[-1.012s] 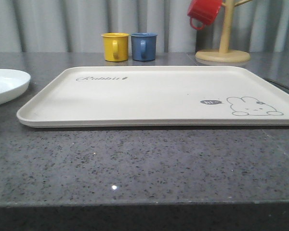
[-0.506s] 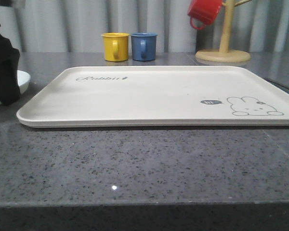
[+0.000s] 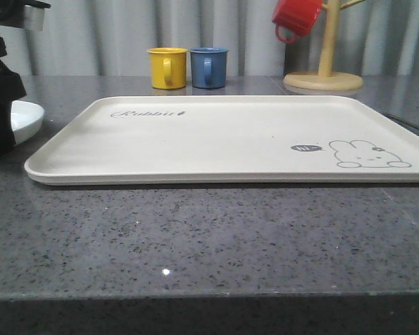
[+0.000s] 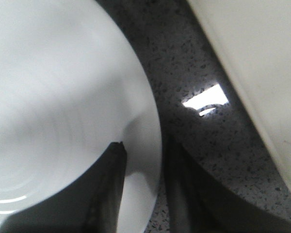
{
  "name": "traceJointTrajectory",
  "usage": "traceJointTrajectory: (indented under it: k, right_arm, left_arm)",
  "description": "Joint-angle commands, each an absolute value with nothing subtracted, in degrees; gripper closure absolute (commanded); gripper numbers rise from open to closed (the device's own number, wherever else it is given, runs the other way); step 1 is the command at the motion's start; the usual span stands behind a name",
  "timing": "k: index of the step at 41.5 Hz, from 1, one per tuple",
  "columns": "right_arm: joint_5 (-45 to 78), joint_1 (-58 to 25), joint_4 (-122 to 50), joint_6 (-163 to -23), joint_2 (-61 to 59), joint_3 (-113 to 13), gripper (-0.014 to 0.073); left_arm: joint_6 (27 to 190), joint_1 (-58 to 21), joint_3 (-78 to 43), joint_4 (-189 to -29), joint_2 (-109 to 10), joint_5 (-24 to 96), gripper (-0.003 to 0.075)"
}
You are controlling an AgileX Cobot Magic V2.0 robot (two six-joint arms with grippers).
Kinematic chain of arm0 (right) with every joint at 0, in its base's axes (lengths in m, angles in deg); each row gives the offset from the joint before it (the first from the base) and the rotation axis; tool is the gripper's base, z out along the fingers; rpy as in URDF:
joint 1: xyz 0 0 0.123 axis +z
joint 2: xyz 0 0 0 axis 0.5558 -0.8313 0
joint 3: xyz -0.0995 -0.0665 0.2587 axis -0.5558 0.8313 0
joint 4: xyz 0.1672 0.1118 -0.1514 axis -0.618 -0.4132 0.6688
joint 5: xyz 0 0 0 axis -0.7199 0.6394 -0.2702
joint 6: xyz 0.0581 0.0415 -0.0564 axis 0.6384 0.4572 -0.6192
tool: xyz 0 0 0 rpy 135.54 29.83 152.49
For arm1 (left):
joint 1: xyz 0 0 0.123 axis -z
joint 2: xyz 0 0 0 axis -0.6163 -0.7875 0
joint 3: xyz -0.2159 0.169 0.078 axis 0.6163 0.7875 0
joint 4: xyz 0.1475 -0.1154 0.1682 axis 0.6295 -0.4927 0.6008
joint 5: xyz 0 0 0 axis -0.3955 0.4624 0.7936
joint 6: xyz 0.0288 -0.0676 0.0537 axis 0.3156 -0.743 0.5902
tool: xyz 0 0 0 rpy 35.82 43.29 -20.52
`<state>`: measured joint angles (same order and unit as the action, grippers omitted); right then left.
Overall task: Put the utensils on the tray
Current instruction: 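Grasp the rim of the white plate with the left gripper and lift, then carry the white plate over the tray and lower it onto the tray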
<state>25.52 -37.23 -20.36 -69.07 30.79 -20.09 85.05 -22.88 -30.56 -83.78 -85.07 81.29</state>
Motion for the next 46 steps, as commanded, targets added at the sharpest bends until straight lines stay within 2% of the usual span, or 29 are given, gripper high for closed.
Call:
traceJointTrajectory:
  k: [1,4,9,19,31,40,46]
  right_arm:
    - [20.90,-37.34,-19.76,-69.31,30.18,-22.32,0.0034]
    - [20.90,-37.34,-19.76,-69.31,30.18,-22.32,0.0034]
    - [20.90,-37.34,-19.76,-69.31,30.18,-22.32,0.0034]
    - [20.90,-37.34,-19.76,-69.31,30.18,-22.32,0.0034]
    - [20.90,-37.34,-19.76,-69.31,30.18,-22.32,0.0034]
    - [20.90,-37.34,-19.76,-69.31,30.18,-22.32,0.0034]
    - [20.90,-37.34,-19.76,-69.31,30.18,-22.32,0.0034]
  left_arm:
    - [85.22,-22.50,-32.23,-83.54,-83.90,81.30,0.0555]
    - [85.32,-22.50,-32.28,-82.56,-83.78,81.99,0.0589]
    - [85.32,-22.36,-33.89,-80.90,-83.39,83.60,0.0741]
    - [85.32,-20.31,-41.74,-78.54,-81.07,84.93,0.0739]
    - [84.81,-7.34,-52.64,-72.37,-80.90,82.38,0.0739]
    - [84.81,2.68,-53.66,-72.24,-81.29,75.90,0.0739]
    - [84.81,6.61,-53.66,-72.35,-83.57,76.59,0.0739]
